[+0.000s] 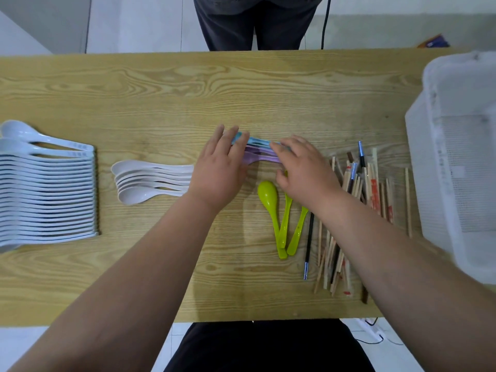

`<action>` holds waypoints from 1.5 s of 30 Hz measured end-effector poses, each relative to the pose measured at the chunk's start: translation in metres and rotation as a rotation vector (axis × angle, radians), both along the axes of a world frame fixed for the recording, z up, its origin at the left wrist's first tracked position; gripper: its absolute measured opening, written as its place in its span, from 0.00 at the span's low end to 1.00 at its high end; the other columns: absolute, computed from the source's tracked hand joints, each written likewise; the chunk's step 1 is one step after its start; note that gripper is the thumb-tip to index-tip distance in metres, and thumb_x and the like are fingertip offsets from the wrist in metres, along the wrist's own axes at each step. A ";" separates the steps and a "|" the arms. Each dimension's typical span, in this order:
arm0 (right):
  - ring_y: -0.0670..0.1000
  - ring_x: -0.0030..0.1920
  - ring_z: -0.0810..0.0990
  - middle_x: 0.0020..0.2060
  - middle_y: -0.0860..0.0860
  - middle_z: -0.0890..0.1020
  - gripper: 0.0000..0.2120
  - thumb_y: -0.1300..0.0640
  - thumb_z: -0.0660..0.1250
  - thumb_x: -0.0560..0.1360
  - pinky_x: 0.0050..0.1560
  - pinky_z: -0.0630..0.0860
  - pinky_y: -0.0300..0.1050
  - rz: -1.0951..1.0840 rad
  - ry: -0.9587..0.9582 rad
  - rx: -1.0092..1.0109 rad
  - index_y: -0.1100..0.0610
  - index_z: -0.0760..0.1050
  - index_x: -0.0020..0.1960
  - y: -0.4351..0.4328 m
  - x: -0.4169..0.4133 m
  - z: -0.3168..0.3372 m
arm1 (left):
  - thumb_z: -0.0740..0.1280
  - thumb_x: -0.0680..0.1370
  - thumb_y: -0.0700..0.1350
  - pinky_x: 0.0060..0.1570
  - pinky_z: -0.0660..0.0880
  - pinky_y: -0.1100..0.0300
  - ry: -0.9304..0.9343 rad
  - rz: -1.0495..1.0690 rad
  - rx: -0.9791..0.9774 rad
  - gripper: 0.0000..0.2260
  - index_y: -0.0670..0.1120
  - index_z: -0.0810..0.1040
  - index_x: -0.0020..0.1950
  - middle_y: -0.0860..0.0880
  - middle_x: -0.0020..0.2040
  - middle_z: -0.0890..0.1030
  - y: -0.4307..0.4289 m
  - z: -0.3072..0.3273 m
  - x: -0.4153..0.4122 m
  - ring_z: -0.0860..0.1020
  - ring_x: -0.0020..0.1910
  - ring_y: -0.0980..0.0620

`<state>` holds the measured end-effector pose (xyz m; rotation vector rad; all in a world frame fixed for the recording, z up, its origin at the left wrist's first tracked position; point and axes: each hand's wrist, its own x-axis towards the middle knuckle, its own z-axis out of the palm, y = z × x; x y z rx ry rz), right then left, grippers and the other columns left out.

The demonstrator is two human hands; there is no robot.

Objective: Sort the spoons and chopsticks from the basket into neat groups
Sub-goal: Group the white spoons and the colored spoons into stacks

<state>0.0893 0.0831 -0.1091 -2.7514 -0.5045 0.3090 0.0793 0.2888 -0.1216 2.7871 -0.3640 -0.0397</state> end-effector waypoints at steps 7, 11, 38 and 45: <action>0.62 0.57 0.78 0.55 0.58 0.78 0.22 0.54 0.71 0.75 0.53 0.76 0.53 -0.321 0.050 0.027 0.56 0.76 0.68 -0.017 -0.086 0.012 | 0.65 0.80 0.55 0.48 0.76 0.47 0.334 0.124 -0.093 0.24 0.47 0.68 0.73 0.44 0.61 0.79 -0.032 0.002 -0.048 0.80 0.56 0.38; 0.62 0.57 0.78 0.58 0.58 0.75 0.31 0.39 0.65 0.77 0.48 0.76 0.52 -0.308 0.243 -0.190 0.51 0.64 0.75 -0.013 -0.113 0.009 | 0.60 0.79 0.65 0.50 0.75 0.47 0.501 0.112 0.116 0.31 0.43 0.61 0.70 0.41 0.63 0.75 -0.060 -0.006 -0.055 0.79 0.59 0.37; 0.41 0.35 0.73 0.32 0.45 0.76 0.09 0.53 0.62 0.82 0.36 0.66 0.33 -0.460 0.432 0.498 0.50 0.76 0.44 0.053 -0.195 0.061 | 0.62 0.82 0.46 0.47 0.78 0.48 1.083 0.888 -1.651 0.08 0.43 0.76 0.52 0.45 0.42 0.79 0.044 0.045 -0.140 0.80 0.41 0.46; 0.47 0.44 0.76 0.41 0.44 0.78 0.05 0.54 0.66 0.81 0.43 0.66 0.40 -0.248 0.318 0.441 0.55 0.78 0.50 0.085 -0.222 0.096 | 0.64 0.80 0.33 0.36 0.80 0.54 0.901 0.797 -1.621 0.06 0.44 0.74 0.52 0.45 0.38 0.79 0.041 0.078 -0.160 0.79 0.33 0.50</action>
